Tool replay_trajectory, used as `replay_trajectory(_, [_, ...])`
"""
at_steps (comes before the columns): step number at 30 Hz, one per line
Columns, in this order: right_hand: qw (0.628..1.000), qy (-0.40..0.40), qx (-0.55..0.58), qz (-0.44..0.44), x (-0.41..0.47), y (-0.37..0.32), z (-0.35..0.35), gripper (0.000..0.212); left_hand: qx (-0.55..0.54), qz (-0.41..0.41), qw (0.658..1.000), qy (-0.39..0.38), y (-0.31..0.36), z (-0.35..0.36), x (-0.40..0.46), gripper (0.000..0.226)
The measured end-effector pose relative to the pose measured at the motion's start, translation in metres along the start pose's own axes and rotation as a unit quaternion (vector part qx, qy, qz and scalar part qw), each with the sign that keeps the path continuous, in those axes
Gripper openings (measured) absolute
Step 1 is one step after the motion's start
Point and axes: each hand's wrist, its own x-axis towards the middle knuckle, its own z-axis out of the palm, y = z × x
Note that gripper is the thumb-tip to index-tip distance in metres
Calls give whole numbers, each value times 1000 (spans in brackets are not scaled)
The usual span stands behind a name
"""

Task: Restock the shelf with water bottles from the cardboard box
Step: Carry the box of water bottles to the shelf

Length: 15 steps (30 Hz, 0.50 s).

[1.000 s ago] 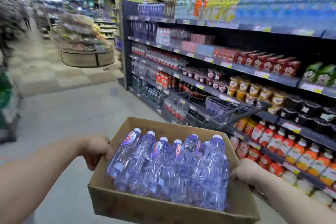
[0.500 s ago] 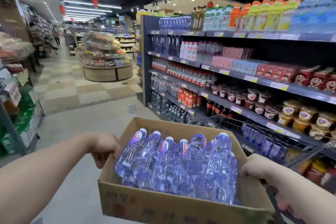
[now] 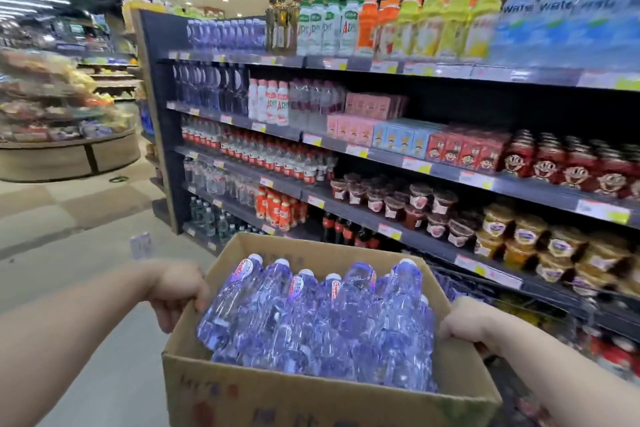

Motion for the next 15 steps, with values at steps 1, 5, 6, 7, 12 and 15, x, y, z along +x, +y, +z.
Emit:
replay_trajectory(1, [1000,18,3,9,13,-3,-7,11,8,10,1000,-6,14,-13,25,44])
replay_trajectory(5, [994,86,26,56,61,-2,-27,8,35,80,996,2,77,-49,118,37])
replay_trajectory(6, [993,95,31,67,72,2,-30,13,40,93,995,2,94,-54,140,32])
replay_trajectory(7, [990,106,47,81,83,7,-33,15,43,104,994,1,112,-57,161,22])
replay_trajectory(12, [976,152,67,142,150,37,-48,11,71,161,984,-25,184,-48,282,25])
replay_trajectory(15, [973,146,58,169,197,57,-54,16,97,171,980,-39,220,-31,352,20])
